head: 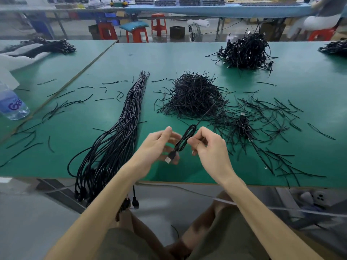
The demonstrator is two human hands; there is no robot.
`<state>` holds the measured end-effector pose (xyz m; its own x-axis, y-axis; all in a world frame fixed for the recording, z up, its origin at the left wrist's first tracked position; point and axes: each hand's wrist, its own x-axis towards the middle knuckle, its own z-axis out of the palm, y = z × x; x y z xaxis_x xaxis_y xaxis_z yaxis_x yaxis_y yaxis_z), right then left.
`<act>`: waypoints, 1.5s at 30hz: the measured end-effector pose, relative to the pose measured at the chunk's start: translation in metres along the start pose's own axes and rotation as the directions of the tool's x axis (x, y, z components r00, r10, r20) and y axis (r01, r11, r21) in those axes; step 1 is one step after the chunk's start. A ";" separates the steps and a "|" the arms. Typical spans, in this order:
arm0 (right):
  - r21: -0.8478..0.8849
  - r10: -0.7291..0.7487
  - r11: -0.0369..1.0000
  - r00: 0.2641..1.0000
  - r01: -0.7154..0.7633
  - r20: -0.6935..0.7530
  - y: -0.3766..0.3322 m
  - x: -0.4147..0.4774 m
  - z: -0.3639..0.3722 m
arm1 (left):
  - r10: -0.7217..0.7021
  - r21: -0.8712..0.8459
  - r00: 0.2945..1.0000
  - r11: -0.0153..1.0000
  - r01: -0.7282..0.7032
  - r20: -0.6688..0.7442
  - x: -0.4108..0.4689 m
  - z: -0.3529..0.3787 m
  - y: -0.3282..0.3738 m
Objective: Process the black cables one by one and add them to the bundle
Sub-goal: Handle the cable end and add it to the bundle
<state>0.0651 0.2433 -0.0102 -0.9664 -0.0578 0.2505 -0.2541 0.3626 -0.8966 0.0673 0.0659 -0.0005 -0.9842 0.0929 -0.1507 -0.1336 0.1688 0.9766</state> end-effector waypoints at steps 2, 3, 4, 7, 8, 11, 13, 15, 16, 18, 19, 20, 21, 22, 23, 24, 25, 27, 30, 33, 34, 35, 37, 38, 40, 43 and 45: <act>0.057 0.025 0.998 0.998 -0.028 0.052 -0.005 0.004 -0.002 | 0.270 0.134 0.963 0.954 -0.269 0.010 0.001 -0.011 0.004; 0.095 0.046 0.994 0.996 -0.054 0.082 -0.007 0.005 -0.002 | 0.391 0.210 0.919 0.895 -0.393 0.055 0.001 -0.015 0.006; 0.130 0.068 0.988 0.991 -0.083 0.115 -0.008 0.006 -0.002 | 0.463 0.275 0.879 0.835 -0.476 0.114 0.001 -0.016 0.008; 0.205 0.091 0.970 0.975 -0.133 0.200 -0.009 0.007 -0.003 | 0.525 0.434 0.784 0.653 -0.621 0.331 0.000 -0.014 0.017; 0.239 0.076 0.962 0.972 -0.130 0.224 -0.009 0.007 -0.003 | 0.519 0.453 0.767 0.619 -0.642 0.377 0.000 -0.014 0.019; 0.400 0.004 0.909 0.963 -0.116 0.270 -0.008 0.004 -0.005 | 0.521 0.427 0.764 0.634 -0.645 0.381 -0.002 -0.015 0.028; 0.507 -0.048 0.855 0.959 -0.105 0.279 -0.009 0.001 -0.005 | 0.558 0.430 0.773 0.644 -0.633 0.301 -0.002 -0.016 0.032; 0.562 -0.076 0.822 0.960 -0.092 0.268 -0.012 0.002 -0.004 | 0.611 0.465 0.758 0.616 -0.636 0.228 -0.003 -0.014 0.033; 0.573 -0.074 0.814 0.964 -0.089 0.256 -0.014 0.003 -0.003 | 0.636 0.489 0.746 0.595 -0.638 0.198 -0.004 -0.012 0.034; 0.571 -0.056 0.817 0.974 -0.082 0.219 -0.016 0.006 -0.004 | 0.672 0.524 0.731 0.583 -0.621 0.119 -0.006 -0.007 0.037; 0.559 -0.047 0.826 0.977 -0.078 0.207 -0.017 0.007 -0.004 | 0.658 0.521 0.749 0.614 -0.593 0.077 -0.006 -0.006 0.039; 0.542 -0.047 0.837 0.979 -0.071 0.200 -0.016 0.008 -0.004 | 0.613 0.502 0.789 0.670 -0.547 0.042 -0.006 -0.004 0.041; 0.516 -0.052 0.855 0.980 -0.055 0.192 -0.016 0.009 -0.005 | 0.539 0.463 0.842 0.741 -0.487 0.023 -0.005 -0.003 0.044; 0.475 -0.063 0.880 0.983 -0.027 0.173 -0.015 0.009 -0.004 | 0.452 0.405 0.892 0.812 -0.420 0.021 -0.005 -0.001 0.047; 0.420 -0.075 0.908 0.987 0.007 0.145 -0.014 0.009 -0.004 | 0.369 0.344 0.929 0.869 -0.355 0.026 -0.005 0.002 0.048; 0.358 -0.089 0.933 0.990 0.043 0.113 -0.013 0.009 -0.003 | 0.297 0.294 0.955 0.910 -0.292 0.029 -0.005 0.005 0.049; 0.303 -0.098 0.951 0.992 0.069 0.082 -0.012 0.009 -0.002 | 0.234 0.245 0.972 0.941 -0.233 0.025 -0.005 0.008 0.048; 0.228 -0.115 0.968 0.993 0.104 0.035 -0.011 0.008 -0.001 | 0.149 0.135 0.989 0.980 -0.149 0.011 -0.006 0.012 0.046; 0.162 -0.133 0.978 0.991 0.129 0.016 -0.011 0.006 -0.002 | 0.148 0.041 0.989 0.988 -0.148 0.003 -0.008 0.011 0.041; 0.144 -0.145 0.979 0.989 0.142 0.006 -0.010 0.006 -0.004 | 0.278 0.060 0.957 0.957 -0.283 0.077 -0.012 0.007 0.040; 0.136 -0.155 0.979 0.988 0.154 -0.001 -0.009 0.006 -0.005 | 0.320 0.087 0.939 0.939 -0.332 0.126 -0.013 0.005 0.040; 0.124 -0.168 0.978 0.986 0.167 -0.008 -0.009 0.005 -0.005 | 0.349 0.115 0.921 0.922 -0.370 0.172 -0.014 0.004 0.041; 0.106 -0.187 0.976 0.982 0.188 -0.021 -0.008 0.005 -0.007 | 0.360 0.134 0.898 0.906 -0.401 0.253 -0.015 -0.001 0.041; 0.110 -0.189 0.975 0.982 0.191 -0.029 -0.007 0.005 -0.008 | 0.345 0.130 0.888 0.909 -0.397 0.303 -0.014 -0.005 0.040; 0.145 -0.174 0.973 0.984 0.179 -0.042 -0.007 0.005 -0.010 | 0.296 0.146 0.861 0.912 -0.384 0.414 -0.014 -0.012 0.039; 0.155 -0.168 0.973 0.985 0.170 -0.030 -0.008 0.004 -0.010 | 0.260 0.291 0.882 0.875 -0.387 0.393 -0.014 -0.014 0.040; 0.137 -0.167 0.976 0.986 0.167 -0.008 -0.009 0.004 -0.010 | 0.291 0.437 0.915 0.810 -0.392 0.280 -0.012 -0.012 0.039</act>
<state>0.0643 0.2492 0.0027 -0.9099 -0.1097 0.4000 -0.4146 0.2169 -0.8838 0.0722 0.0595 0.0415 -0.9068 0.4087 0.1035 0.3280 0.5294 0.7824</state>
